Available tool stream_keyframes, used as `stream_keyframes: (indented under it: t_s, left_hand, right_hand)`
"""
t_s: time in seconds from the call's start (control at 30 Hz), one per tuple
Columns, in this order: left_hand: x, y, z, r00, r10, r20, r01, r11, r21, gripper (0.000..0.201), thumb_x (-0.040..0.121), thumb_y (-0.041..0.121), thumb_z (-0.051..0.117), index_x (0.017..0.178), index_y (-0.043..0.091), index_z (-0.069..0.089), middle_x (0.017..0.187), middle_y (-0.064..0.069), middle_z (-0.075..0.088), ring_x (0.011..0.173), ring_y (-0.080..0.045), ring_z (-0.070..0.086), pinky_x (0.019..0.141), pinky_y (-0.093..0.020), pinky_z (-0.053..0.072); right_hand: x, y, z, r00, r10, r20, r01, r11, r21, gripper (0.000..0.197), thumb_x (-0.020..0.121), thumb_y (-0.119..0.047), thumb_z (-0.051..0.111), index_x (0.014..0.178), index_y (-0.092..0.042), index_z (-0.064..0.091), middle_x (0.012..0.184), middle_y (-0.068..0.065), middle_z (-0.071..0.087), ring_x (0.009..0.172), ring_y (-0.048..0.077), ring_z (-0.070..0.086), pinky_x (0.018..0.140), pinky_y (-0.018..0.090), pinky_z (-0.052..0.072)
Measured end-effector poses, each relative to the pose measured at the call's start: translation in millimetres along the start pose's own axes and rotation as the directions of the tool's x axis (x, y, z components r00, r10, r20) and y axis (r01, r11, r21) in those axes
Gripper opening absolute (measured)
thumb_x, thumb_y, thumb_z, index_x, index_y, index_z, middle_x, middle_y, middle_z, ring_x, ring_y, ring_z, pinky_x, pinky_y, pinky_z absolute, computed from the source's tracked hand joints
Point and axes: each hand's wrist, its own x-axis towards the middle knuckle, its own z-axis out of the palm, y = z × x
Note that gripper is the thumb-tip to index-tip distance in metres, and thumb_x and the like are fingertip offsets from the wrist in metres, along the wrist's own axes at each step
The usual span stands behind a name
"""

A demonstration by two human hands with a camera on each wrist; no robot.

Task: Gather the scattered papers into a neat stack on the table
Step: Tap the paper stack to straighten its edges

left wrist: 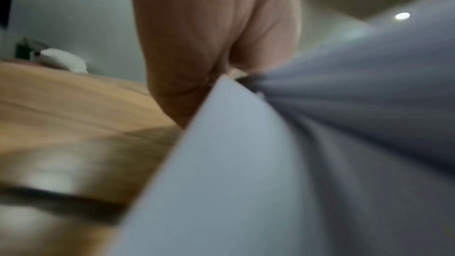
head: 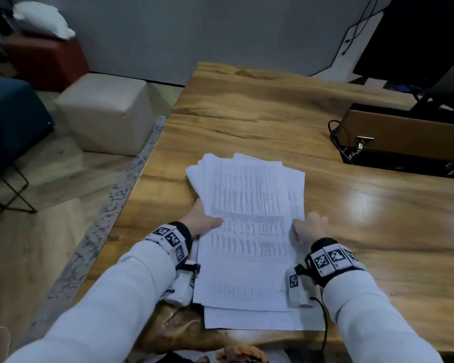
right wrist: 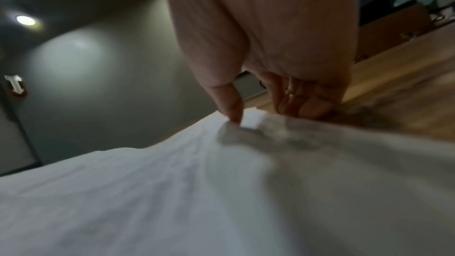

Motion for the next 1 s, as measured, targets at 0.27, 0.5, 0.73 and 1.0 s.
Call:
stream_keyframes:
  t_s: [0.27, 0.5, 0.73, 1.0]
  left_hand:
    - [-11, 9, -10, 0.998, 0.055, -0.035, -0.061, 0.973, -0.222, 0.06, 0.086, 0.002, 0.058, 0.139, 0.016, 0.035, 0.133, -0.01, 0.056, 0.118, -0.027, 0.057, 0.099, -0.049, 0.046]
    - [-16, 7, -24, 0.994, 0.107, -0.014, -0.106, 0.95, -0.292, 0.059, 0.083, 0.004, 0.062, 0.137, 0.012, 0.038, 0.132, -0.014, 0.057, 0.12, -0.031, 0.056, 0.102, -0.058, 0.041]
    - [-22, 49, -20, 0.902, 0.327, -0.283, -0.382, 0.909, -0.165, 0.049, 0.081, 0.005, 0.066, 0.123, 0.015, 0.043, 0.116, -0.001, 0.061, 0.111, -0.021, 0.06, 0.095, -0.04, 0.05]
    - [-31, 114, -24, 0.723, 0.455, -0.52, -0.592, 0.796, -0.126, 0.046, 0.076, 0.019, 0.072, 0.119, 0.008, 0.059, 0.109, 0.003, 0.064, 0.105, -0.013, 0.063, 0.08, -0.008, 0.05]
  right_hand:
    - [-1, -2, -10, 0.981, -0.107, 0.161, 0.01, 0.859, 0.512, 0.031, 0.095, -0.028, 0.045, 0.105, -0.003, 0.061, 0.096, 0.008, 0.065, 0.092, 0.026, 0.061, 0.079, 0.032, 0.046]
    - [-21, 0, -13, 0.927, -0.301, 0.225, 0.019, 0.636, 0.772, 0.044, 0.089, -0.02, 0.059, 0.129, -0.001, 0.051, 0.124, 0.015, 0.063, 0.099, 0.024, 0.066, 0.08, 0.033, 0.056]
    - [-41, -41, -45, 0.872, -0.471, -0.133, 0.39, 0.506, 0.769, 0.029, 0.088, -0.002, 0.059, 0.115, -0.011, 0.056, 0.099, 0.002, 0.069, 0.087, 0.013, 0.068, 0.075, 0.025, 0.058]
    - [-45, -70, -93, 0.695, -0.608, -0.384, 0.625, 0.247, 0.741, 0.031, 0.081, 0.003, 0.065, 0.105, -0.015, 0.059, 0.099, -0.008, 0.069, 0.087, -0.001, 0.069, 0.076, 0.016, 0.054]
